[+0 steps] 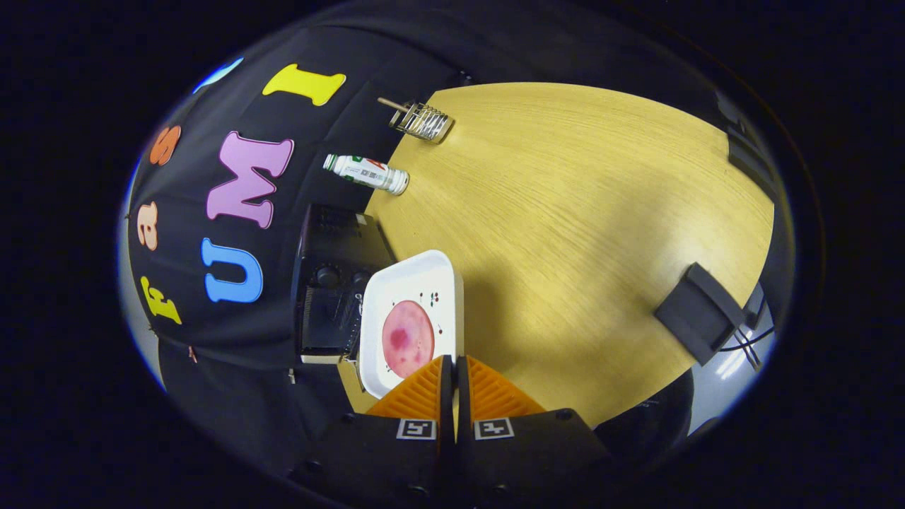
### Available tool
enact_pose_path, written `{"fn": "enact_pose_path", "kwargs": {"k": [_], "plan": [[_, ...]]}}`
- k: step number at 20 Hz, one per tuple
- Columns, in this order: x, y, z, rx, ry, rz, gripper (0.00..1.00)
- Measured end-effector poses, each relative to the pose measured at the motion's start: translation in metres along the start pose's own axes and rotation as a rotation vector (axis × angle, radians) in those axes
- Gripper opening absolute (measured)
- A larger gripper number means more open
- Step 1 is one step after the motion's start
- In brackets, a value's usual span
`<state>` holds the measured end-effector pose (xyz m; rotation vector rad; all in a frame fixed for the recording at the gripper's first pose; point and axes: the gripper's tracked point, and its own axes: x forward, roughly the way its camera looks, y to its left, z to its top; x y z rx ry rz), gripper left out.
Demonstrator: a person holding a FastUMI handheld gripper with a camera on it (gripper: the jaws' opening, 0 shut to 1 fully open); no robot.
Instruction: Open the toaster oven, put the food inside, and close the toaster oven door.
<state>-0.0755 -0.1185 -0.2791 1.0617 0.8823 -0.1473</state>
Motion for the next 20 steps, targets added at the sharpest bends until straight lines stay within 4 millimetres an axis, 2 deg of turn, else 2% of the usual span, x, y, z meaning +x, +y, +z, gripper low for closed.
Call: {"fn": "enact_pose_path", "kwargs": {"k": [4, 11, 15, 20], "plan": [[0.007, 0.048, -0.029, -0.006, 0.005, 0.082, 0.05], [0.048, 0.117, -0.082, -0.041, 0.019, 0.141, 0.05], [0.083, 0.142, -0.096, -0.084, 0.04, 0.14, 0.05], [0.129, 0.155, -0.106, -0.074, 0.063, 0.114, 0.05]]}}
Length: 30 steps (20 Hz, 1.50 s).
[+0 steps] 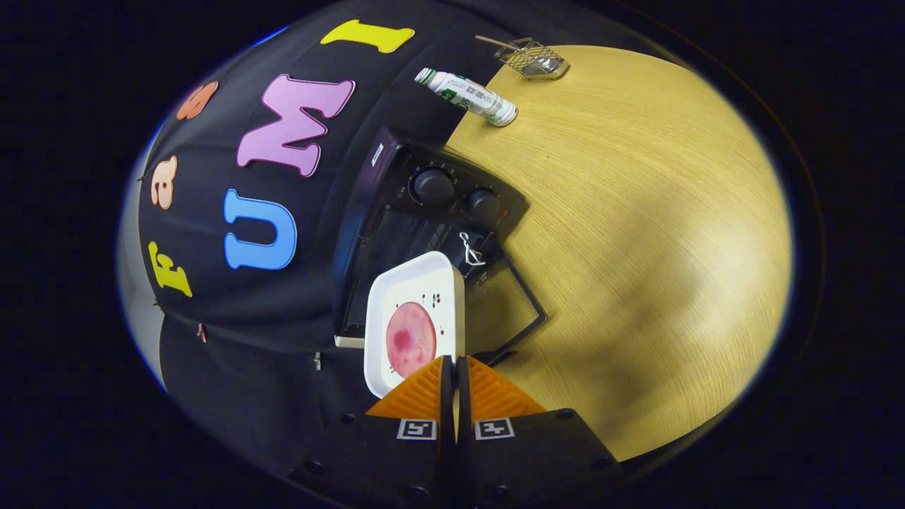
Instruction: Open the toaster oven, put the food inside, and close the toaster oven door.
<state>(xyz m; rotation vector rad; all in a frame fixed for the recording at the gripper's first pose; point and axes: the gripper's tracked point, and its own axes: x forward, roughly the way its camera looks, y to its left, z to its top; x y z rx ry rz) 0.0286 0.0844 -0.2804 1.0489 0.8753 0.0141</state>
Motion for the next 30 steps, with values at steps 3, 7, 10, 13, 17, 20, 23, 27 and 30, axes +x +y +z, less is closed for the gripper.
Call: {"fn": "enact_pose_path", "kwargs": {"k": [3, 7, 10, 13, 17, 20, 23, 27, 30], "plan": [[0.033, 0.01, 0.004, 0.045, -0.01, 0.0, 0.05], [0.076, 0.025, 0.015, 0.084, -0.054, 0.008, 0.05], [0.104, 0.034, 0.024, 0.124, -0.101, 0.019, 0.05], [0.129, 0.036, 0.032, 0.12, -0.182, 0.0, 0.05], [0.156, 0.039, 0.03, 0.125, -0.23, -0.015, 0.05], [0.163, 0.046, 0.033, 0.114, -0.266, -0.016, 0.05], [0.156, 0.058, 0.031, 0.093, -0.292, 0.022, 0.09], [0.133, 0.065, 0.017, 0.03, -0.256, 0.045, 0.31], [0.11, 0.064, -0.009, -0.048, -0.177, 0.043, 0.66]]}}
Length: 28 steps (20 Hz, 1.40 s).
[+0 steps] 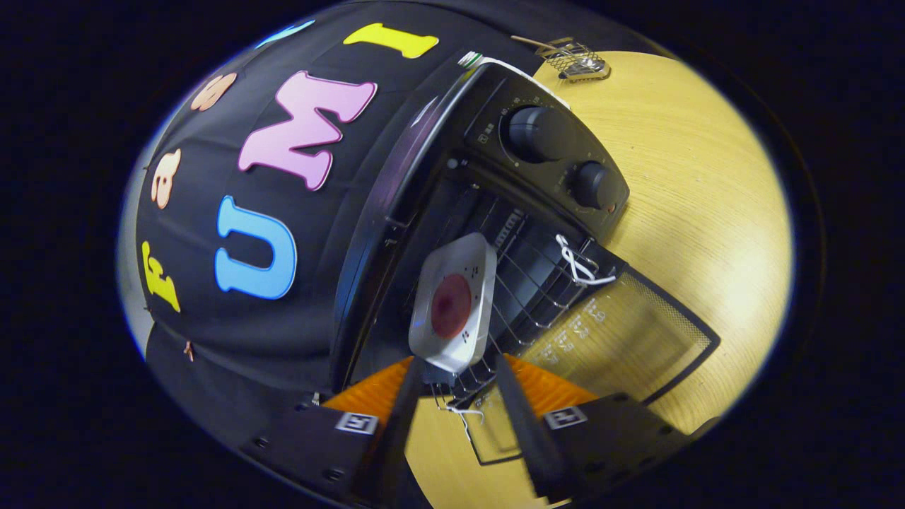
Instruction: Open the toaster oven, put the food inside, and close the toaster oven door.
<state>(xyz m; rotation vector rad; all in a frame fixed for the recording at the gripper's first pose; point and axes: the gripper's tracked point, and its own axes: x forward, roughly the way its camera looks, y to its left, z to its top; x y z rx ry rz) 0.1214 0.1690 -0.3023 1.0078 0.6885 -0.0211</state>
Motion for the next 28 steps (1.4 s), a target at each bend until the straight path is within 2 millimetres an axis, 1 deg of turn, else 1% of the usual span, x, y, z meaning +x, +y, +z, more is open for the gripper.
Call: {"fn": "enact_pose_path", "kwargs": {"k": [1, 2, 5, 6, 8, 10, 13, 14, 17, 19, 23, 25, 28], "plan": [[-0.01, 0.001, -0.006, -0.025, 0.014, 0.002, 0.82], [-0.02, -0.001, -0.008, -0.058, 0.016, -0.004, 0.98], [-0.05, 0.002, -0.013, -0.2, 0.009, -0.016, 0.98], [-0.057, 0.001, -0.017, -0.27, 0.01, -0.027, 0.98], [-0.069, -0.007, -0.032, -0.429, 0.04, -0.046, 0.98], [-0.073, -0.021, -0.049, -0.595, 0.072, -0.075, 0.99], [-0.078, -0.052, -0.068, -0.77, 0.112, -0.161, 0.99], [-0.078, -0.063, -0.073, -0.804, 0.12, -0.196, 0.99], [-0.071, -0.095, -0.078, -0.88, 0.15, -0.313, 0.99], [-0.063, -0.107, -0.081, -0.902, 0.156, -0.364, 0.99], [-0.042, -0.112, -0.086, -0.928, 0.132, -0.411, 0.99], [-0.032, -0.118, -0.083, -0.957, 0.127, -0.453, 0.99], [-0.022, -0.121, -0.083, -0.925, 0.13, -0.477, 1.0]]}}
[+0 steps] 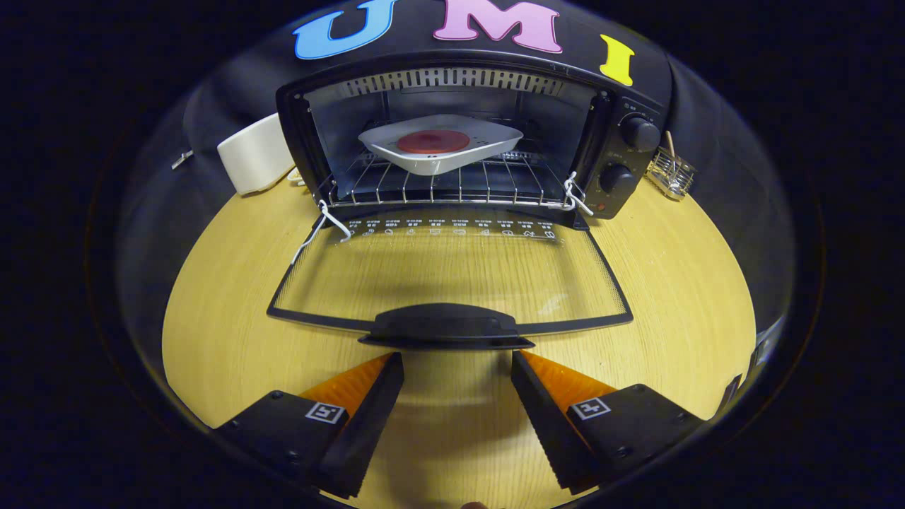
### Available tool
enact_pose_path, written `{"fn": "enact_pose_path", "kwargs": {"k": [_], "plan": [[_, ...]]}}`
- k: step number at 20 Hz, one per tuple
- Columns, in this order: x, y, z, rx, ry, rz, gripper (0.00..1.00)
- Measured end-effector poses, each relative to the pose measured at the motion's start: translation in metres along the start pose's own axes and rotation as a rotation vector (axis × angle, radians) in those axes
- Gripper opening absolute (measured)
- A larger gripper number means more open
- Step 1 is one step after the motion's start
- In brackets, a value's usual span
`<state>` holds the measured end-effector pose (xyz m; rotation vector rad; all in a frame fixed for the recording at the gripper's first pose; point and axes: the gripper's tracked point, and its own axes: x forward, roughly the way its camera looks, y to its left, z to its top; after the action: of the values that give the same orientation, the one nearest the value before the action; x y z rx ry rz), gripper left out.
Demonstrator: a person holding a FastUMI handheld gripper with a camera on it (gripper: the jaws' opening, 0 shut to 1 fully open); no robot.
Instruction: Open the toaster oven, put the food inside, and close the toaster oven door.
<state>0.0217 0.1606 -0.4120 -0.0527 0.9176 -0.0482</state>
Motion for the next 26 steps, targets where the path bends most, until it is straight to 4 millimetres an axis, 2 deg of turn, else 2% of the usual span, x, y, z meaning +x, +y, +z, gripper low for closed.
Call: {"fn": "enact_pose_path", "kwargs": {"k": [3, 5, 10, 15, 16, 18, 21, 23, 26], "plan": [[0.0, 0.0, 0.002, 0.009, 0.001, -0.004, 0.99], [-0.008, 0.0, 0.006, 0.014, -0.01, -0.003, 0.99], [-0.043, 0.001, 0.028, 0.054, -0.075, 0.038, 0.99], [-0.072, 0.002, 0.069, 0.143, -0.186, 0.071, 0.99], [-0.079, 0.004, 0.084, 0.131, -0.233, 0.082, 0.99], [-0.088, 0.008, 0.101, 0.09, -0.284, 0.097, 0.99], [-0.117, 0.007, 0.126, 0.071, -0.363, 0.114, 0.99], [-0.135, 0.0, 0.145, 0.03, -0.428, 0.114, 0.99], [-0.167, -0.022, 0.157, -0.031, -0.539, 0.105, 0.99]]}}
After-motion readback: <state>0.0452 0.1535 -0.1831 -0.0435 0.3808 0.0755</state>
